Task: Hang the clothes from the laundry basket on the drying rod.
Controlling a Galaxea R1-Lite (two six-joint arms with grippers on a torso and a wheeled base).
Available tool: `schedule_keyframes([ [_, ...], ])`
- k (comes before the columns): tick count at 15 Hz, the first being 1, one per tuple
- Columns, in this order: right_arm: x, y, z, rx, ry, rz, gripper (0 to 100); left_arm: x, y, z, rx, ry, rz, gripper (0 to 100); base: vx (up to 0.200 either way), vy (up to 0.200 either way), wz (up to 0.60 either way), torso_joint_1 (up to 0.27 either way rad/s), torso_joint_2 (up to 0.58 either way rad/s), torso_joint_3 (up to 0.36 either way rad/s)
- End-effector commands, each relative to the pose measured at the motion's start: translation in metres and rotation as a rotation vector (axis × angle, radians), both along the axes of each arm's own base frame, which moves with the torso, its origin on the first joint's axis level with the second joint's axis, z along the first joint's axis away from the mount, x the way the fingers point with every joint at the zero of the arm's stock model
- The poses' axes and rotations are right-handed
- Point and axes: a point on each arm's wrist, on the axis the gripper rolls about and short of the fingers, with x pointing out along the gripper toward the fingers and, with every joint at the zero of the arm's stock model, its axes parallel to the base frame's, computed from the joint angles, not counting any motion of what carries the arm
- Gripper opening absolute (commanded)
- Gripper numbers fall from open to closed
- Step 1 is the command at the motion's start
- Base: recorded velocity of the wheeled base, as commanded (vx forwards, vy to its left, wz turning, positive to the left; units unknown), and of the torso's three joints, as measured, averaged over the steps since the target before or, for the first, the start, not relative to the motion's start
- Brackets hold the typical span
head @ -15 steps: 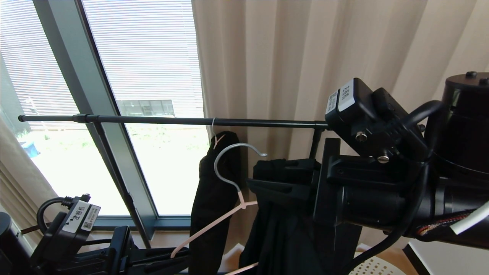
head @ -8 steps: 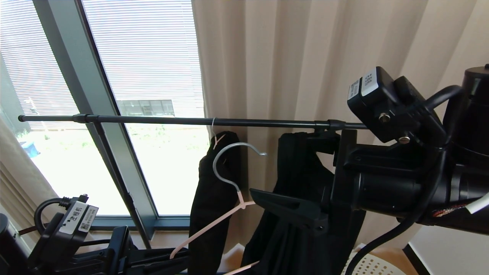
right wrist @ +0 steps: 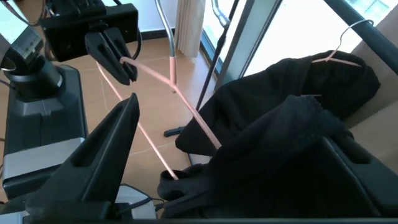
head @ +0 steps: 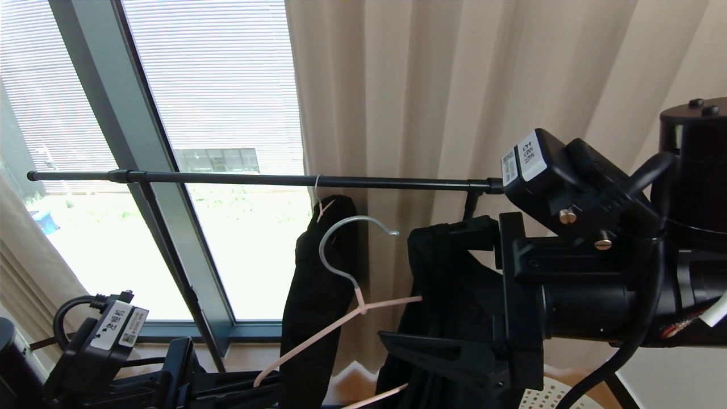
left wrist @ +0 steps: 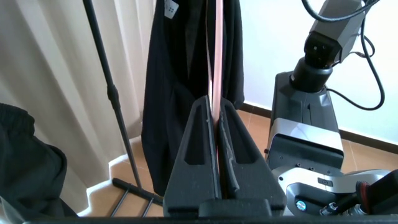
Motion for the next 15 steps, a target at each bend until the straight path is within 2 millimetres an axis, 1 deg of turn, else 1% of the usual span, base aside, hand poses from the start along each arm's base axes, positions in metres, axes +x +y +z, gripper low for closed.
schedule_keyframes([
  [1,-0.005,0.006,0.013,-0.007,0.004,0.034,100,0.000,0.000,-0.001,0.002,0.004,-0.003,0,0.000,0.000,0.00,0.000,0.00,0.000],
  [4,-0.010,0.015,0.024,-0.075,0.010,0.088,100,-0.002,-0.002,-0.002,0.005,0.011,-0.014,0,0.000,0.000,0.00,0.000,0.00,0.000],
  [6,-0.013,0.016,0.030,-0.077,0.017,0.103,100,-0.001,-0.002,-0.004,0.010,0.021,-0.014,0,0.000,0.000,0.00,0.000,0.00,0.000],
  [10,-0.014,0.016,0.030,-0.068,0.041,0.150,100,0.001,-0.003,-0.003,0.007,0.022,-0.013,0,0.000,0.000,0.00,0.000,0.00,0.000],
  [15,-0.017,0.013,0.030,-0.099,0.099,0.201,100,0.001,-0.003,-0.003,0.006,0.020,-0.013,0,0.000,0.000,0.00,0.000,0.00,0.000],
])
